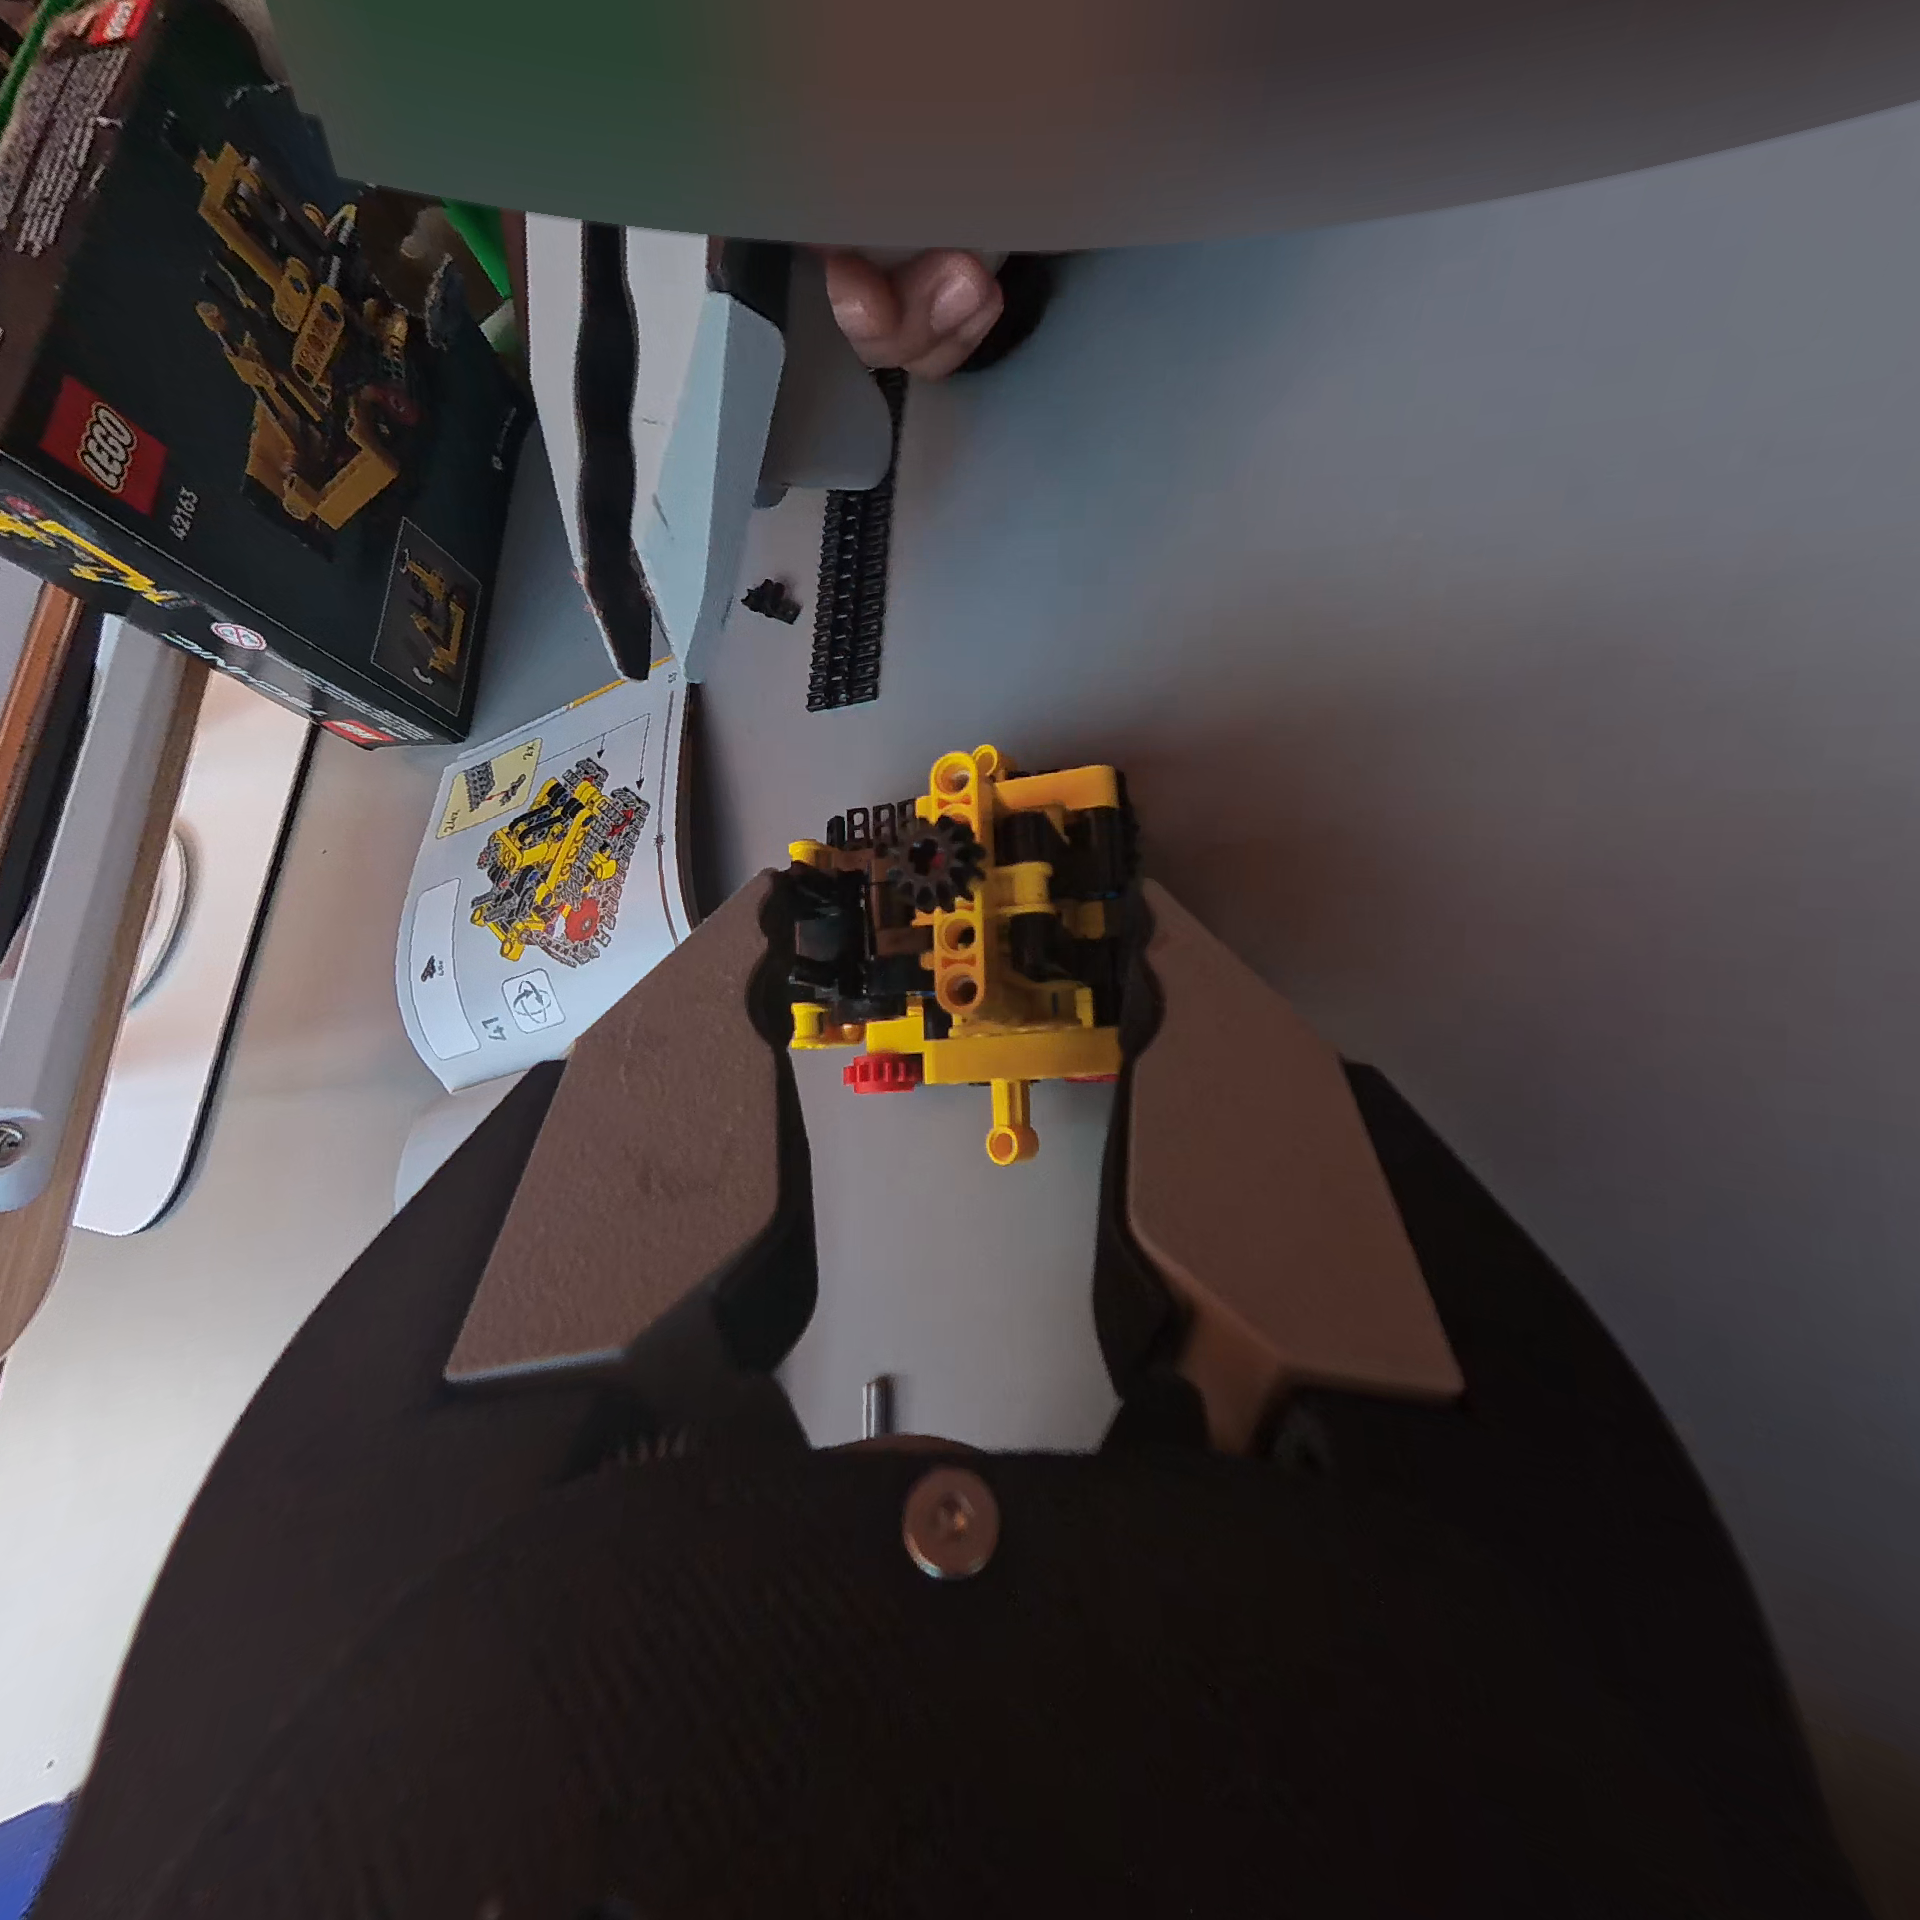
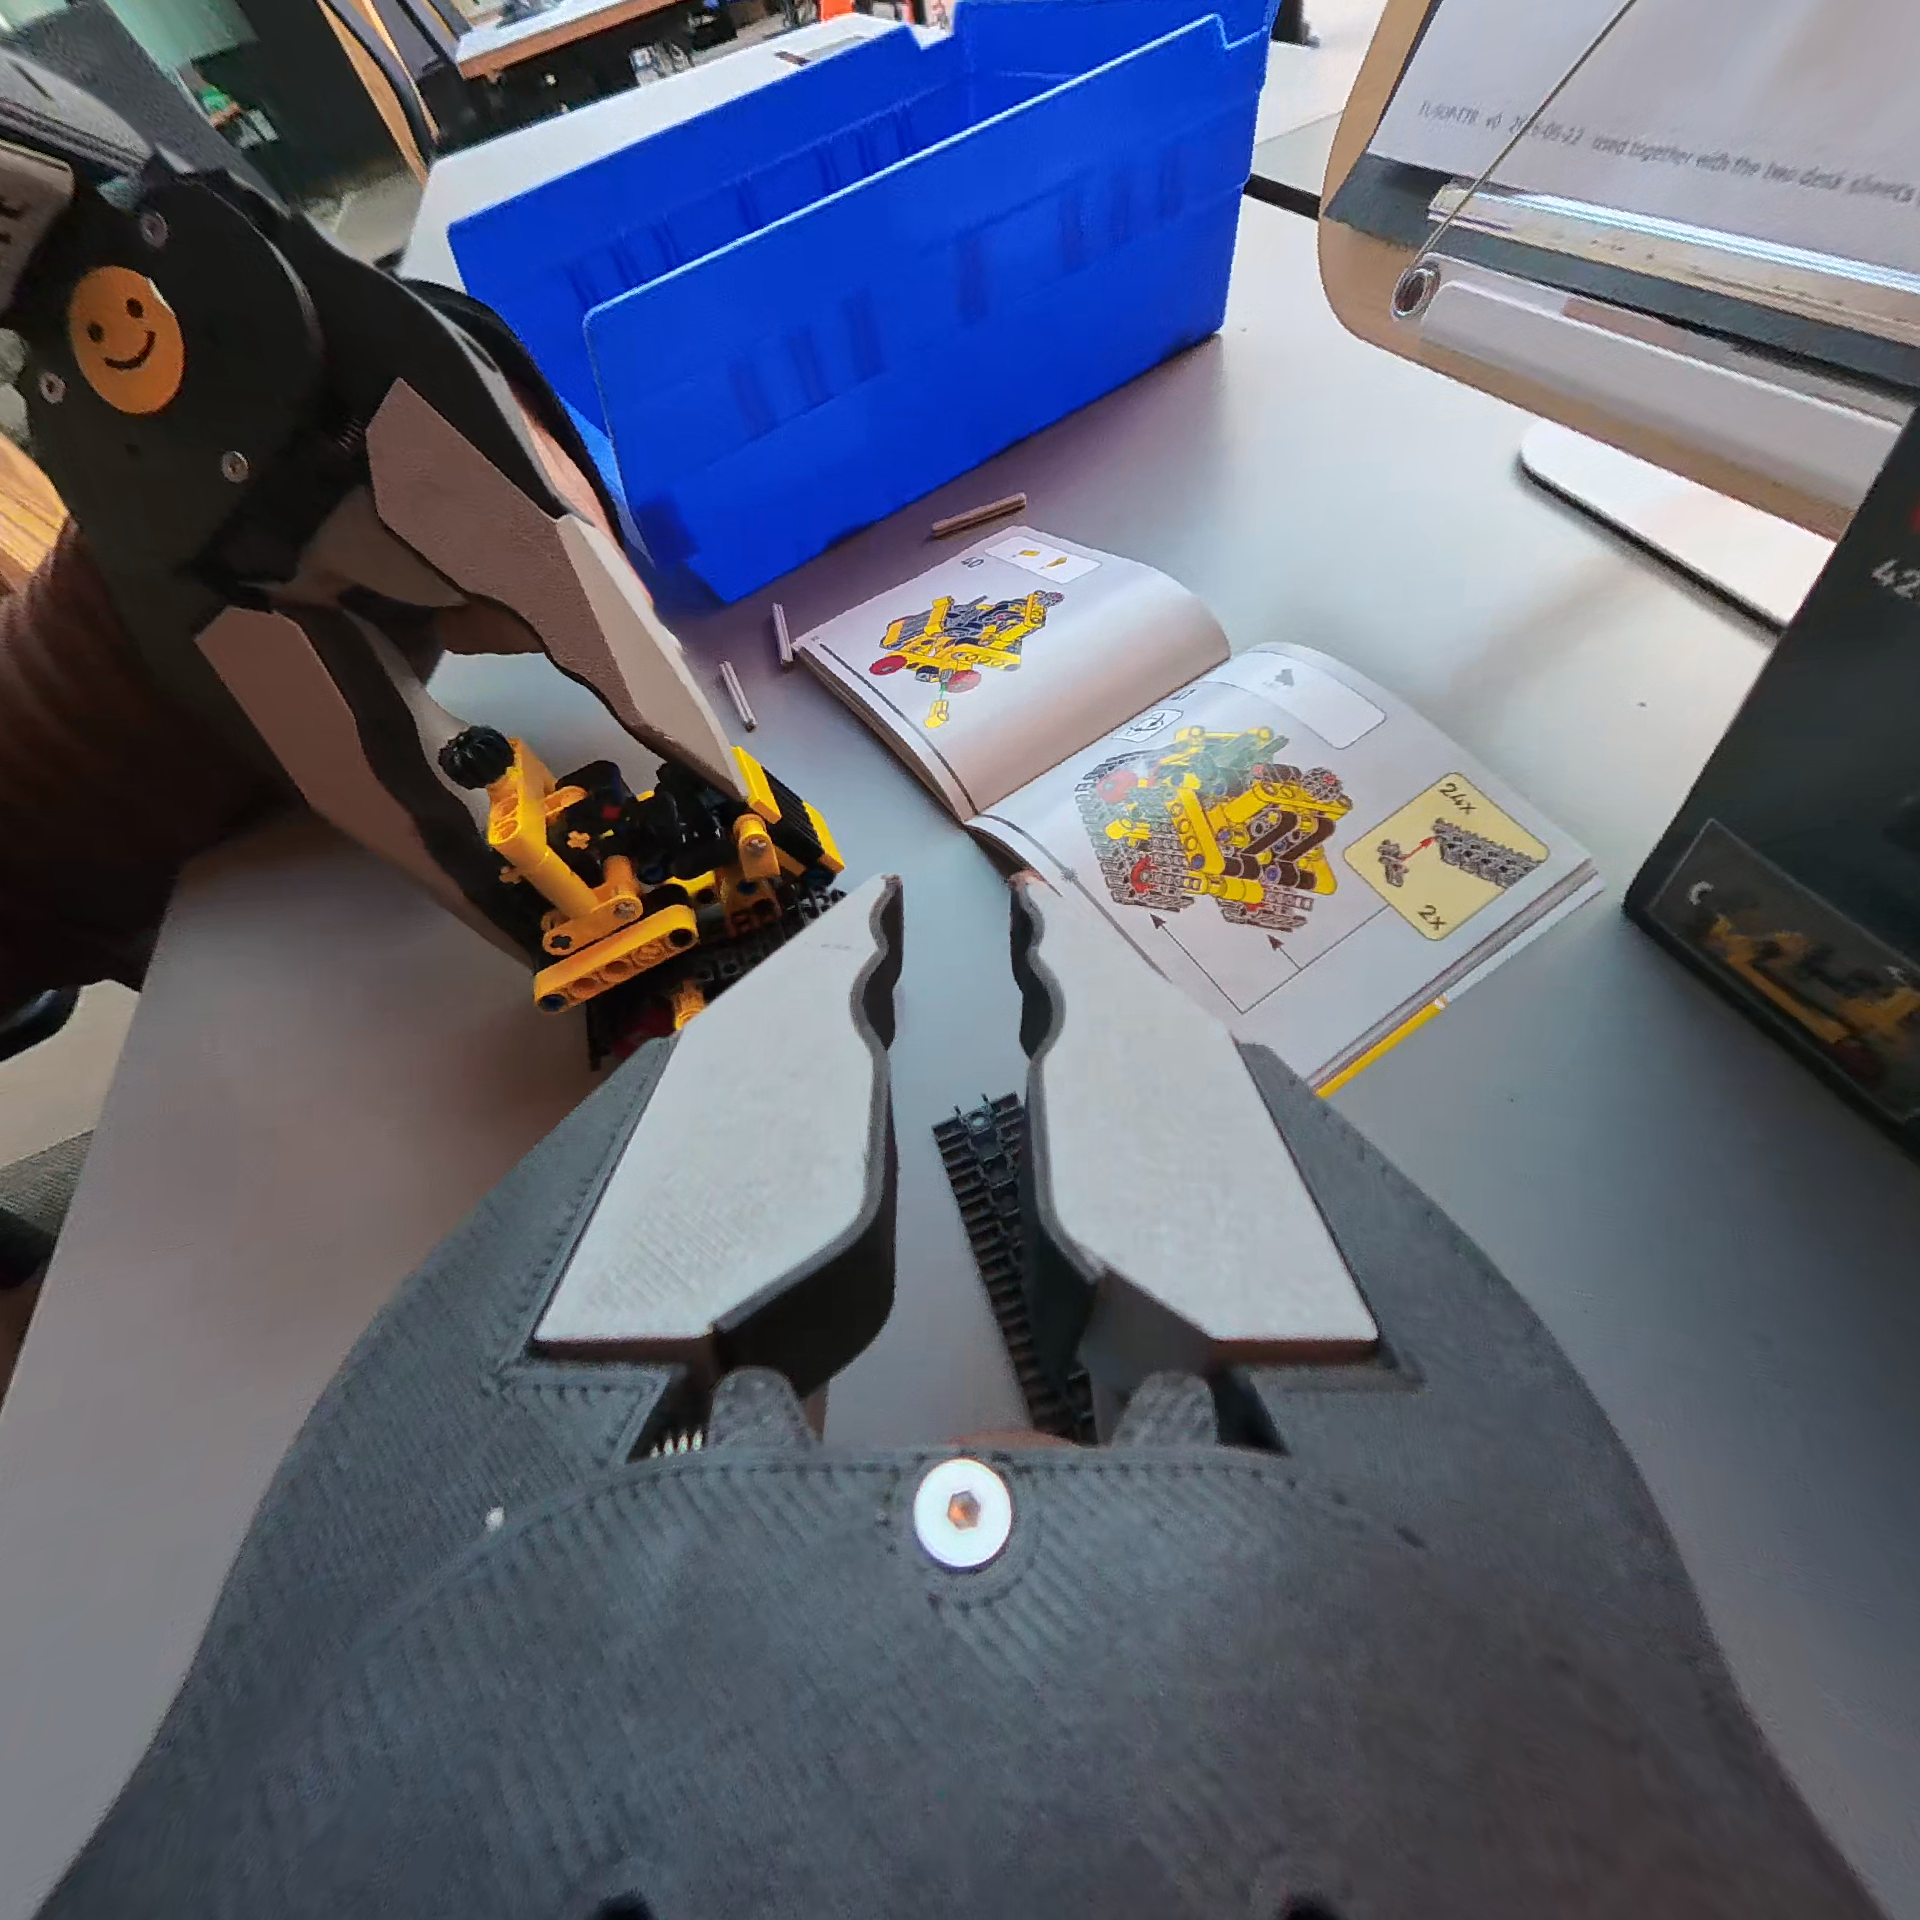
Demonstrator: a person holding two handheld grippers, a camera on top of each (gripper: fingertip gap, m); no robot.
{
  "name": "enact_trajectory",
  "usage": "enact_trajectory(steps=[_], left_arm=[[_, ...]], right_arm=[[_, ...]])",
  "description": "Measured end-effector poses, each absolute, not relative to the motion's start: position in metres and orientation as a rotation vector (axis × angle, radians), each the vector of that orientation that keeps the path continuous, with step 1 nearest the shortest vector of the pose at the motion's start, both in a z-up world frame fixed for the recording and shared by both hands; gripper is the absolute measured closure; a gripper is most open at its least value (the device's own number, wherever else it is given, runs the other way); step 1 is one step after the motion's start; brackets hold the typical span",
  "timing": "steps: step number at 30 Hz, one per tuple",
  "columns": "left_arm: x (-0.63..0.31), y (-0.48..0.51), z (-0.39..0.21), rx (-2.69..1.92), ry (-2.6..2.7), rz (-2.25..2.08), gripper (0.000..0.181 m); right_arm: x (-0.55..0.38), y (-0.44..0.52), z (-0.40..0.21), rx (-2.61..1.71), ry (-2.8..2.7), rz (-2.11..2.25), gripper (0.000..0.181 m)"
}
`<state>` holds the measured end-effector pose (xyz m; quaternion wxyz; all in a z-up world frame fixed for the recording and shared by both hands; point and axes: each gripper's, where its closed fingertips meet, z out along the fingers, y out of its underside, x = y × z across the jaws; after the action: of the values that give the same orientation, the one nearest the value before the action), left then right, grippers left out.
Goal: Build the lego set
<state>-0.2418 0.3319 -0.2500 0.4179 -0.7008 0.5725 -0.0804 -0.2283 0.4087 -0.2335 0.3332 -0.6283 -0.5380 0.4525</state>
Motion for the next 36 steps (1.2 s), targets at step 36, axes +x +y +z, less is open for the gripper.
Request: enact_trajectory(steps=[36], left_arm=[[-0.236,0.339,-0.249,-1.734,1.391,-0.219,0.121]], right_arm=[[-0.236,0.386,-0.272,-1.844,-1.683,1.221,0.16]])
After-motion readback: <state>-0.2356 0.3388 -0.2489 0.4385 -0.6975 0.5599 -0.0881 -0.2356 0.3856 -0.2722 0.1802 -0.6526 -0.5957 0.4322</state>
